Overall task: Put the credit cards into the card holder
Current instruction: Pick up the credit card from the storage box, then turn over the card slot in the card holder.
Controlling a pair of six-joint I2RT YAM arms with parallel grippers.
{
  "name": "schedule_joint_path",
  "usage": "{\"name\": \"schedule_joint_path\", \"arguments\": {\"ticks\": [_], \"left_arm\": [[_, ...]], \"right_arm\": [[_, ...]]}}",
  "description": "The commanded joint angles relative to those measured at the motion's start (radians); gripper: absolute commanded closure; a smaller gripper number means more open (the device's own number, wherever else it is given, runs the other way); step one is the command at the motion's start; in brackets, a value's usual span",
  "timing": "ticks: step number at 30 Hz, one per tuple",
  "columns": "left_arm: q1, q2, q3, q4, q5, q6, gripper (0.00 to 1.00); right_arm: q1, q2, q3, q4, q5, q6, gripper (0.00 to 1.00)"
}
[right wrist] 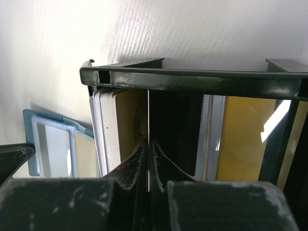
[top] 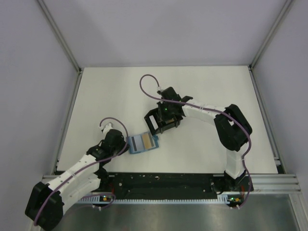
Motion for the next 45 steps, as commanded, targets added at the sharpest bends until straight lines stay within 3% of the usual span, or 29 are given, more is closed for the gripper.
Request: {"name": "schedule_joint_path", "arguments": {"ticks": [1, 7, 14, 19, 29, 45], "left_arm": [[0.002, -0.021, 0.010, 0.046, 0.010, 0.009, 1.00], [0.002, -0.042, 0.011, 0.034, 0.010, 0.015, 1.00], [0.002, -0.049, 0.004, 0.046, 0.037, 0.029, 1.00], [0.004, -0.062, -0.008, 0.063, 0.063, 0.035, 1.00], [0.002, -0.096, -0.011, 0.049, 0.131, 0.043, 1.00], [0.004, -0.133, -0.013, 0.052, 0.189, 0.029, 1.00]], "right_arm": [[-0.004, -0.097, 0.017, 0.009, 0.067, -0.023, 1.00], [-0.004, -0.232, -0.050, 0.044, 0.139, -0.022, 1.00], [0.007, -0.330, -0.132, 0.109, 0.052, 0.047, 1.00], [0.108, -0.372, -0.196, 0.161, 0.102, 0.117, 1.00], [0.350, -0.308, -0.275, 0.362, 0.292, 0.305, 1.00], [0.419, -0.200, -0.227, 0.446, 0.335, 0.339, 1.00]]}}
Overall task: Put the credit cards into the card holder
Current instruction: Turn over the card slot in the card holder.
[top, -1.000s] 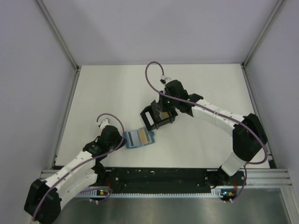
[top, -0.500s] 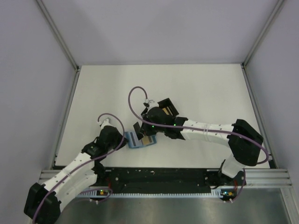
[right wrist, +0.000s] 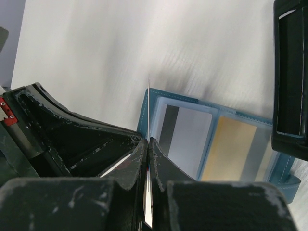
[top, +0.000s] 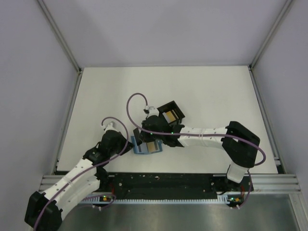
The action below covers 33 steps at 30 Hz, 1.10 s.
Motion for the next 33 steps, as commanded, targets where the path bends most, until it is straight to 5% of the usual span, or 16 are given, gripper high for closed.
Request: {"name": "schedule_joint_path", "arguments": {"ticks": [1, 33], "left_arm": [[0.001, -0.012, -0.003, 0.041, 0.037, 0.003, 1.00], [0.001, -0.024, -0.009, 0.029, 0.028, -0.002, 1.00]], "right_arm": [[0.016, 0.002, 0.048, 0.073, 0.021, 0.014, 1.00], [0.048, 0.003, 0.068, -0.111, 0.180, -0.057, 1.00]]}}
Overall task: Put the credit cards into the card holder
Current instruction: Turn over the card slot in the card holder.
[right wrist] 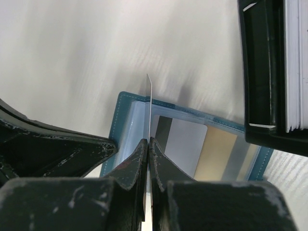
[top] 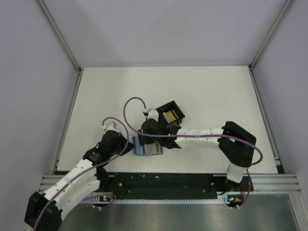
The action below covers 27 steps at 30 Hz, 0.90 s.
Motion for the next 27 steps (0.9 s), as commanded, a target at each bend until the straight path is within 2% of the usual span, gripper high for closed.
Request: {"name": "schedule_joint_path", "arguments": {"ticks": [1, 15, 27], "left_arm": [[0.001, -0.019, -0.005, 0.030, 0.000, -0.001, 1.00], [0.002, -0.017, -0.005, 0.031, -0.003, 0.004, 1.00], [0.002, -0.019, -0.010, 0.042, 0.008, -0.003, 1.00]], "right_arm": [[0.019, -0.039, 0.040, -0.048, 0.071, -0.036, 1.00], [0.026, -0.079, 0.075, -0.147, 0.167, -0.091, 1.00], [0.058, -0.031, 0.132, -0.036, 0.055, -0.063, 1.00]]}}
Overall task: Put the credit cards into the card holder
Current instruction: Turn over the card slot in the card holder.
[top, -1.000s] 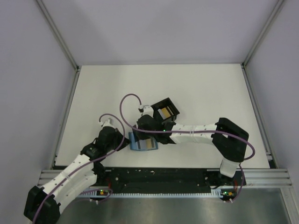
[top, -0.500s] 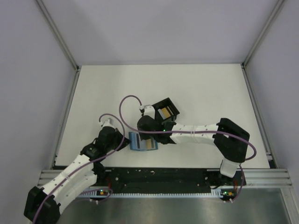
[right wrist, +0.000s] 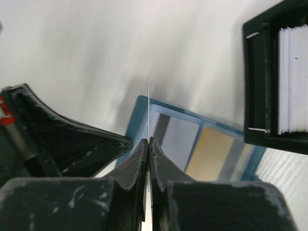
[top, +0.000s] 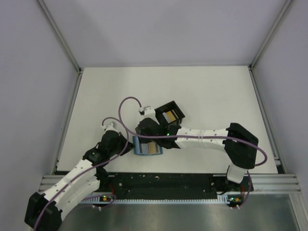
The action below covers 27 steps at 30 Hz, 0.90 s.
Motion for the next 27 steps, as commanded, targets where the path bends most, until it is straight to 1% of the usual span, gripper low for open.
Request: {"name": "schedule_joint_path", "arguments": {"ticks": [1, 17, 22, 27], "left_arm": [[0.001, -0.014, -0.010, 0.041, 0.007, -0.003, 1.00], [0.001, -0.030, -0.016, 0.041, 0.018, -0.010, 1.00], [0.001, -0.030, -0.016, 0.046, 0.019, -0.010, 1.00], [0.001, -0.031, -0.016, 0.045, 0.019, -0.010, 1.00]], "right_arm": [[0.021, 0.011, 0.072, 0.062, -0.034, 0.018, 1.00], [0.024, 0.072, 0.081, 0.038, -0.043, 0.028, 1.00], [0.035, 0.081, 0.087, 0.016, -0.014, 0.012, 1.00], [0.050, 0.083, 0.113, -0.027, 0.053, -0.027, 1.00]]}}
